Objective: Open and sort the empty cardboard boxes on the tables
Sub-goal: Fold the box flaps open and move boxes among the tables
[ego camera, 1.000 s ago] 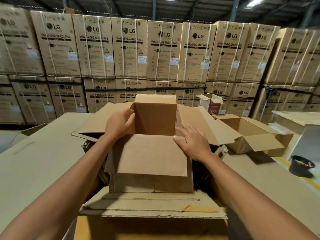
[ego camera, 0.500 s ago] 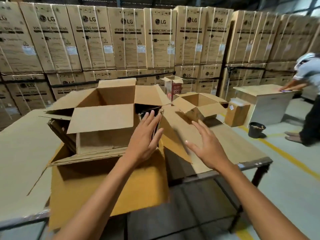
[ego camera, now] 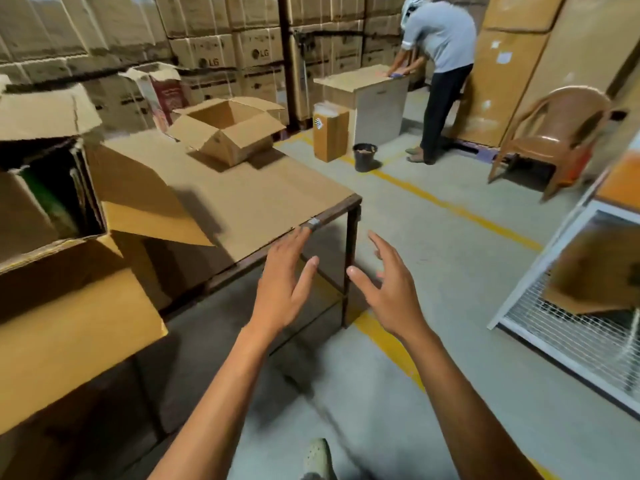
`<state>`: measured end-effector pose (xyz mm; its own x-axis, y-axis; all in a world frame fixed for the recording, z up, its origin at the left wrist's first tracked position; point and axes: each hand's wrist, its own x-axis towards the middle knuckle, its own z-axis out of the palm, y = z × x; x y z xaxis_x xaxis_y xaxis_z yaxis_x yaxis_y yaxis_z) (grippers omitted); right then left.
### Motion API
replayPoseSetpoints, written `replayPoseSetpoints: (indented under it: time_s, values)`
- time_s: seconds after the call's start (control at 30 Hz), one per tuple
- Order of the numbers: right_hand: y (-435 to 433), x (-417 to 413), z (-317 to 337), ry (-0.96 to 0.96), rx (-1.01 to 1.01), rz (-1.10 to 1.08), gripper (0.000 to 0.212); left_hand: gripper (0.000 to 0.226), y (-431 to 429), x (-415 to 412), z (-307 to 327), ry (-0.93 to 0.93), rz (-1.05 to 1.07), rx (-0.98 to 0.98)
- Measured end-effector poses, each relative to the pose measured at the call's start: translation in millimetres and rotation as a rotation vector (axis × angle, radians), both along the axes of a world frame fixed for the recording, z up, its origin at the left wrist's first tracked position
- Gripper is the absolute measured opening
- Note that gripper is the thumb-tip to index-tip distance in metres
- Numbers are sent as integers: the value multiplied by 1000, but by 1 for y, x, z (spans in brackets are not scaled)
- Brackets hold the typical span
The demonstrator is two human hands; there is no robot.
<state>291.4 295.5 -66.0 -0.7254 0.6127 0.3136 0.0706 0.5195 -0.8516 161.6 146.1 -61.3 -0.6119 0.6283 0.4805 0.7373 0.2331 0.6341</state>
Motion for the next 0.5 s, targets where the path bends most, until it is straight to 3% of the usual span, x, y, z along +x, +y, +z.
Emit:
replayPoseSetpoints:
  time_s: [0.23, 0.5]
  values:
    - [87, 34, -67, -122, 26, -196, 72, 55, 95, 11, -69, -71, -150, -46]
    - [222, -23, -125, -306, 95, -290, 79, 57, 225, -59, -126, -128, -177, -184]
